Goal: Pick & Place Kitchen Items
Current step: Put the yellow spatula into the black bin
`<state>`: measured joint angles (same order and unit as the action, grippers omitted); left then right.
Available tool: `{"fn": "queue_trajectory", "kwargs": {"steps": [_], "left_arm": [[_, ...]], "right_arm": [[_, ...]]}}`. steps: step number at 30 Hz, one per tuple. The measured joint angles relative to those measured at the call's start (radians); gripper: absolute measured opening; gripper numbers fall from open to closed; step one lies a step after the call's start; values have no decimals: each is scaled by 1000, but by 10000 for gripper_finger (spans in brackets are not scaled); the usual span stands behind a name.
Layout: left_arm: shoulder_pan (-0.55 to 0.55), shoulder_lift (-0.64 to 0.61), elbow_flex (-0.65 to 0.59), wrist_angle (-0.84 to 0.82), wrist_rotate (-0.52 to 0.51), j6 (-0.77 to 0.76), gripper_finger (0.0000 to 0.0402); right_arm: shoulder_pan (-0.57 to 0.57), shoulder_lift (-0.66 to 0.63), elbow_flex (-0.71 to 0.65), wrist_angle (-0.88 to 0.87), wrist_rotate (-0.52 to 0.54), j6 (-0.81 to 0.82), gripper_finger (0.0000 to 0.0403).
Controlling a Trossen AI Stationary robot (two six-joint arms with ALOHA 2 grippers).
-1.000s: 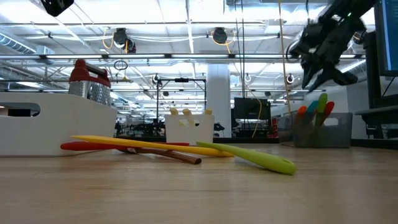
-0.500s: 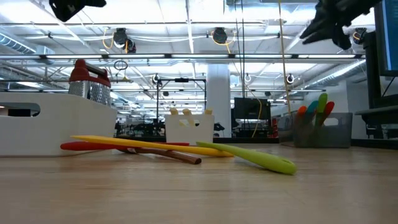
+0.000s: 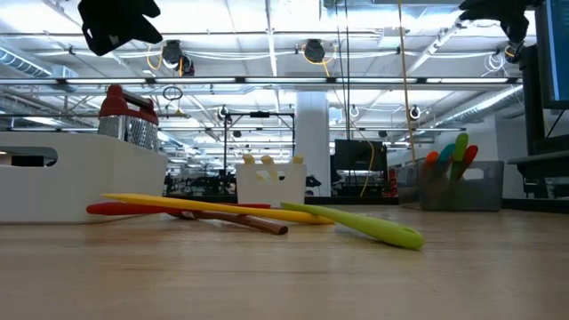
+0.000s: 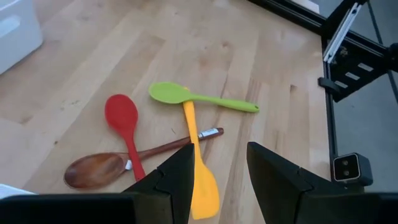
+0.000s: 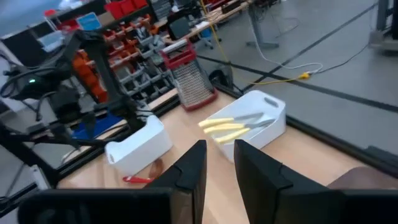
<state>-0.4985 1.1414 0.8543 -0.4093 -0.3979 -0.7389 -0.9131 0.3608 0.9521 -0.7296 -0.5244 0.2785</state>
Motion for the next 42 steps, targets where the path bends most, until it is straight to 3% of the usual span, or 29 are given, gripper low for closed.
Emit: {"fn": "queue_trajectory", "kwargs": {"steps": [7,14,18,25,35,42], "left_arm": [[46,0,10,0,10,0,152],[96,62,107,-44,47,50,152],[127,145,203,-166,99,56,152],[160,341,406,-409,169,111,152],[179,541,544,-424,226,316,152],[187,645,560,-418,275,324,152]], "right_arm": [[0,-101,-97,11,-4,21,73],[-1,-161,-204,47,-5,24,73],[-1,-184,-262,102,-7,47,73],[-1,-195,-354,247,-103,106,73],[-1,-195,-423,315,-169,147,73],[-1,-195,-425,315,-192,147,73]]}}
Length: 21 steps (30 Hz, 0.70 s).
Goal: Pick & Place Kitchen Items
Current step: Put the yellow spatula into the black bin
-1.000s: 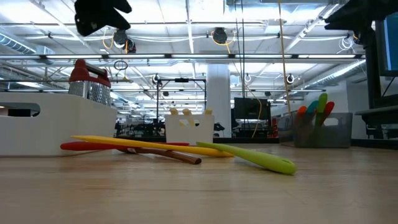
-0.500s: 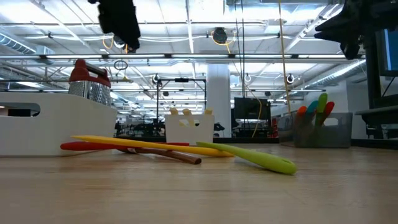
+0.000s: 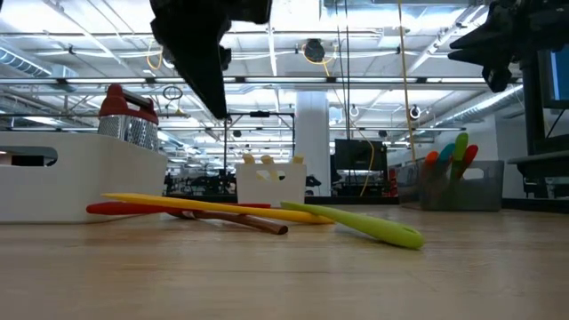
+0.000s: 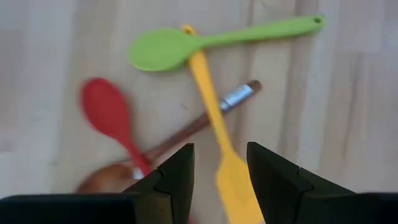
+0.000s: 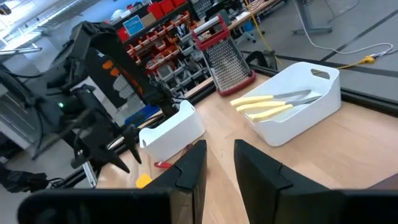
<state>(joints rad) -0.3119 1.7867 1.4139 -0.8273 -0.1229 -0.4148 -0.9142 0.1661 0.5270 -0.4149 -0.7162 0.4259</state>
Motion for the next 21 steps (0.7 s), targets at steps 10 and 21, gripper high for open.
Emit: {"fn": "queue_trajectory", "kwargs": {"steps": [10,21], "left_arm": [[-5,93,1,33,18,-95,152],[-19,141,1,72,18,-157,152]], "right_arm": [[0,0,0,0,-78,0,73],[0,0,0,0,-127,-1,73]]}}
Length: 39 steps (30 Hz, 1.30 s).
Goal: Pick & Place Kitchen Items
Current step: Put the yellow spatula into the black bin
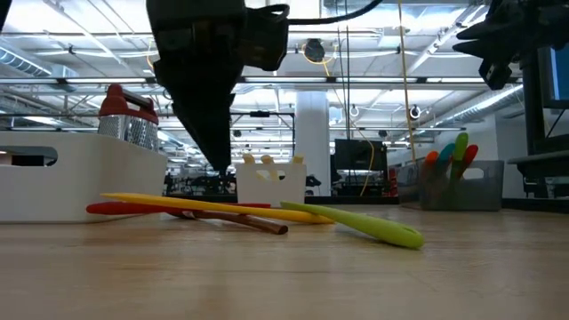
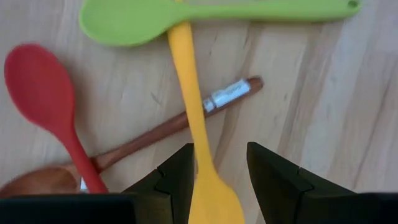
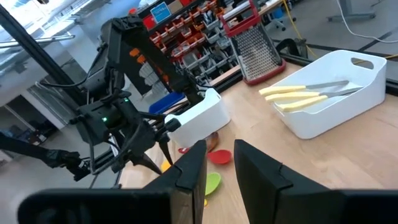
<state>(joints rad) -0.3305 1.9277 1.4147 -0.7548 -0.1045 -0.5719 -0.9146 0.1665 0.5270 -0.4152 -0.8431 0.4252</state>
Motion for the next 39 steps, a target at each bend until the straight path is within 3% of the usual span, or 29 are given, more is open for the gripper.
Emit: {"fn": "queue_trajectory", "kwargs": {"steps": [39], "left_arm": [[-23,65,-16,-52,-59,-168,152]], "right_arm": [[0,0,0,0,-24,-26,73]]}}
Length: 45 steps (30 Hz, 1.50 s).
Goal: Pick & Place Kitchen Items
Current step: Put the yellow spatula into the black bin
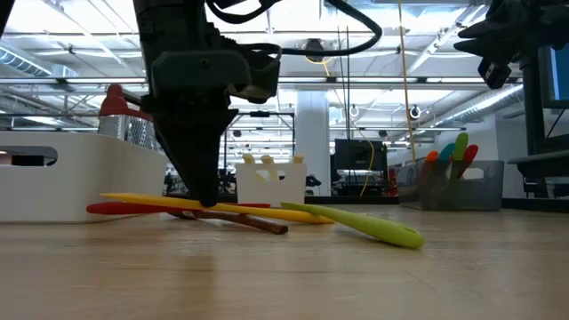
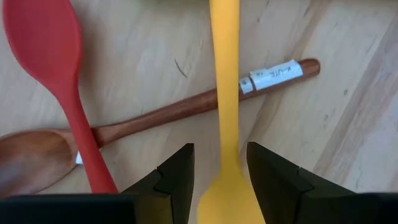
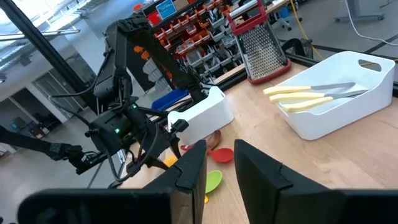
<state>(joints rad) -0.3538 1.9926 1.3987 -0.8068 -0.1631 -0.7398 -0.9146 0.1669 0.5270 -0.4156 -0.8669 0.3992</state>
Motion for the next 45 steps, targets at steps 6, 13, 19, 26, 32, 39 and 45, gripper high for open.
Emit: {"fn": "queue_trajectory", "kwargs": {"steps": [6,13,19,26,32,39,45], "left_arm": [[0,0,-1,-4,14,-3,152],[5,0,-1,-4,6,1,152],[6,0,-1,-4,6,4,152],[6,0,-2,-4,6,6,152],[8,27,-2,-2,14,2,152],[8,64,1,31,49,-59,152],[12,66,1,22,55,-112,143]], "right_arm": [[0,0,0,0,0,0,73],[0,0,0,0,0,0,73],[0,0,0,0,0,0,73],[0,0,0,0,0,0,73],[0,0,0,0,0,0,73],[0,0,0,0,1,4,73],[0,1,0,2,1,4,73]]}}
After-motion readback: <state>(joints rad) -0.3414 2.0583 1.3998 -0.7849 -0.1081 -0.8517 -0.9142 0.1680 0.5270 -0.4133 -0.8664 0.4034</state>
